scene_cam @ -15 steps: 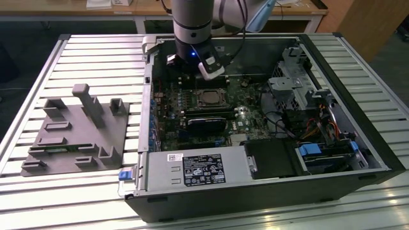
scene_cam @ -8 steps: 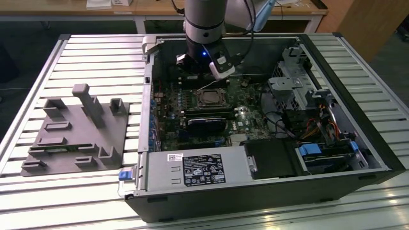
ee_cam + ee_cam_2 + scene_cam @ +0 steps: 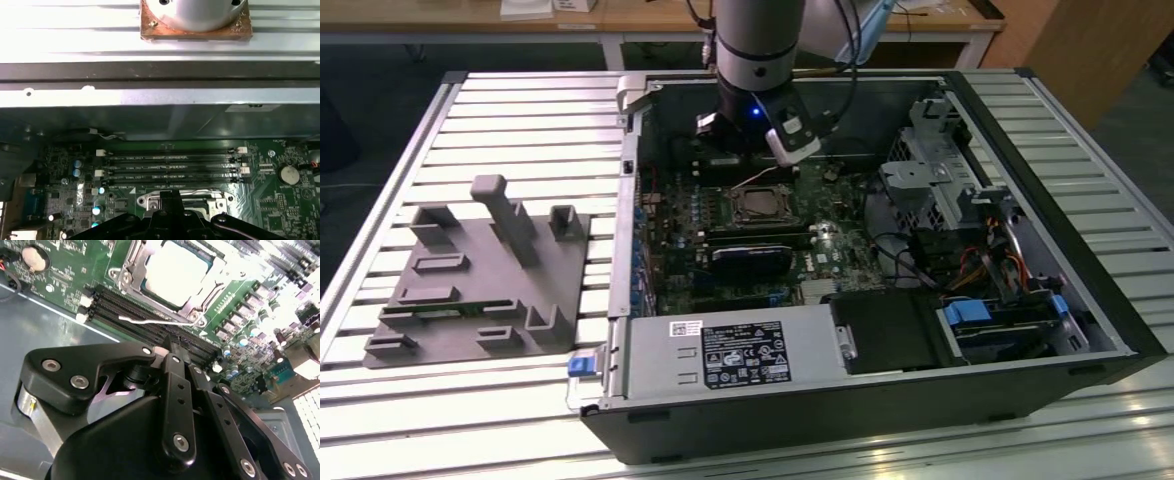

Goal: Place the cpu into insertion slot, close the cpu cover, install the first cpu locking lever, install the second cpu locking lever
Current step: 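Install the first cpu locking lever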

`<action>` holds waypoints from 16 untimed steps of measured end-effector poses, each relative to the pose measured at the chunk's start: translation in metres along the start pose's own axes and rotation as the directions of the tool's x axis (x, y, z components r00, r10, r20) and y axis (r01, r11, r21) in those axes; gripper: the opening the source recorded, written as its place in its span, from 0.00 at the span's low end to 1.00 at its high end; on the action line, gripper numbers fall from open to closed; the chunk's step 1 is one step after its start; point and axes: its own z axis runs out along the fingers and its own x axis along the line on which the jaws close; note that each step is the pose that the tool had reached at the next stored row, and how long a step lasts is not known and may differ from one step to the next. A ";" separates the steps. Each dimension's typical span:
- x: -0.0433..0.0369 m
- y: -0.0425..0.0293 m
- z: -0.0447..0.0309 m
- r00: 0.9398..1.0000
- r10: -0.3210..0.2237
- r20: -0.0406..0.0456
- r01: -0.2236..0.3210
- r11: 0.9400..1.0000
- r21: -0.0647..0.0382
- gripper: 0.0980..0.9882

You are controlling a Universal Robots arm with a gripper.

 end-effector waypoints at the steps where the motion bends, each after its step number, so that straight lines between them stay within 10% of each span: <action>1: 0.0000 -0.0001 0.0002 1.000 0.001 0.006 -0.001 1.000 0.011 0.01; 5: 0.0000 -0.0006 0.0018 0.999 0.009 0.032 -0.011 0.999 0.036 0.01; 16: -0.0094 0.0014 0.0108 0.999 0.035 0.041 -0.037 0.999 0.036 0.01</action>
